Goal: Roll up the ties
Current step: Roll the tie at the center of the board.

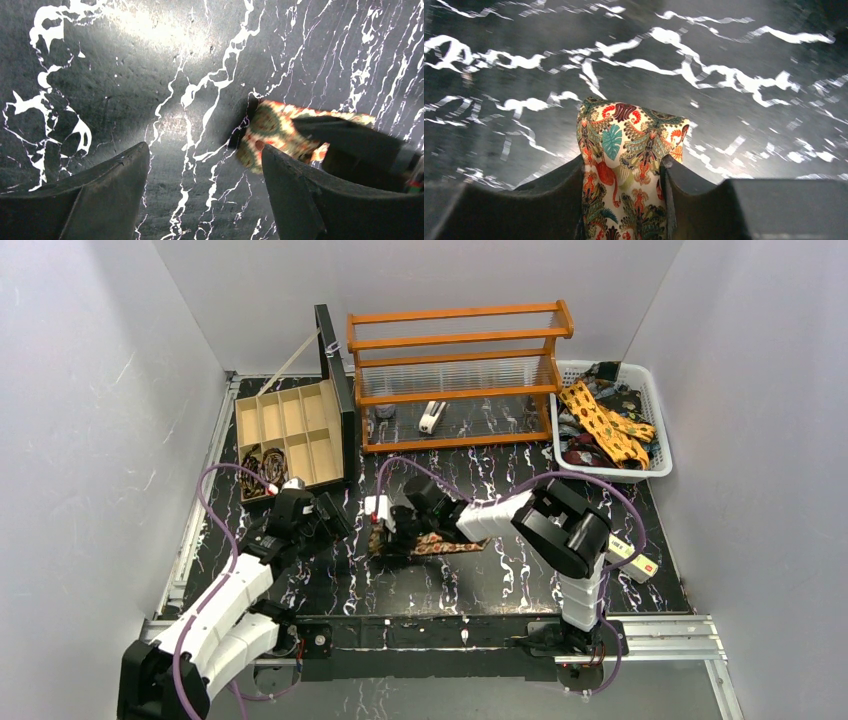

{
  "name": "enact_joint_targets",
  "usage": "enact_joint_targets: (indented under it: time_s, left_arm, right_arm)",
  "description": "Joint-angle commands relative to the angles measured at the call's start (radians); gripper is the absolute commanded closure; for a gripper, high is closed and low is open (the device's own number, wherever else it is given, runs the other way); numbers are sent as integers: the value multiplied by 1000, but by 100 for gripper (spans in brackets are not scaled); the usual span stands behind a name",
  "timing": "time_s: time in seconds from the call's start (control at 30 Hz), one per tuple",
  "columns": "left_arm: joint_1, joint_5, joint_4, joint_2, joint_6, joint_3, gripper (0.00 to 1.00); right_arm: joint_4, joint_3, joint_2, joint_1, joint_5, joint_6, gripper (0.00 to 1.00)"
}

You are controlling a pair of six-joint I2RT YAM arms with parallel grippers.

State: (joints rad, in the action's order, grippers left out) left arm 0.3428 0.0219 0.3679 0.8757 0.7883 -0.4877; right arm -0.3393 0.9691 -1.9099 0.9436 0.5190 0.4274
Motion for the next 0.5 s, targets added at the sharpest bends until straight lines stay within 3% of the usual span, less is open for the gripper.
enact_joint_targets:
  time_s: [0.0,0.17,0.27,0.37,0.47]
  left_arm:
    - [-5,-7,24,-80,56,35,21]
    - [-5,-7,52,-153,93,47,21]
    - [-5,3,64,-170,102,51,20]
    - [-5,6,59,-166,104,54,20]
    - [-5,-5,46,-152,102,55,20]
  right_arm:
    - [0,-49,-5,106,-13,-94,51]
    - [8,-9,-22,156,-29,-82,46]
    - [44,15,3,157,-37,-47,28]
    - [66,25,72,157,-34,-31,4]
    - [43,-2,182,156,-46,-94,1]
